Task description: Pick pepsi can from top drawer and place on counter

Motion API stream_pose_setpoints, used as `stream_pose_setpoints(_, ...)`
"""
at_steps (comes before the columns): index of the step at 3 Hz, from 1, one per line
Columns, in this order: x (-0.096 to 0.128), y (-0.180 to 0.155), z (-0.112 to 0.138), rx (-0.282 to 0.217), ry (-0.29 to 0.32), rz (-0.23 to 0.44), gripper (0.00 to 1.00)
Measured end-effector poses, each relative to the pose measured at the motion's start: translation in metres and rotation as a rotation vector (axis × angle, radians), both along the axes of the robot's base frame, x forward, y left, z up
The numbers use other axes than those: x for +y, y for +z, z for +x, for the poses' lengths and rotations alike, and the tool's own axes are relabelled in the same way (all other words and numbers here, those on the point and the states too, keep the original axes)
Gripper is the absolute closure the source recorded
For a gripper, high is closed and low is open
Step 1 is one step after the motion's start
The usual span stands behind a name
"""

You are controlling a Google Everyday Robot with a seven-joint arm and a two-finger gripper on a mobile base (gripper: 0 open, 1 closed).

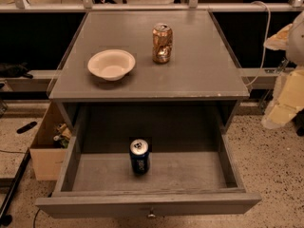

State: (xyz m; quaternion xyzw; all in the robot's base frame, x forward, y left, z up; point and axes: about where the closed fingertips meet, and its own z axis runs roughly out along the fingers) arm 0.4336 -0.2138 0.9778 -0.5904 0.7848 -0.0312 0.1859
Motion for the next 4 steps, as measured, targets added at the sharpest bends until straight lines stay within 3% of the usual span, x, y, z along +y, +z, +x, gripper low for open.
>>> stream_pose_setpoints(1,0.002,-0.017,-0.017,-0.059,-0.015,0.113,0.0)
stream_pose_setpoints(2,-0.01,-0.051,-0.014,-0.119,-0.02,0.262,0.0)
stream_pose_setpoints(3,-0.017,-0.083,0.0,-0.148,0.035,0.405,0.0)
stream_pose_setpoints(4,-0.019,-0.116,0.012,-0.14,0.138,0.491,0.0)
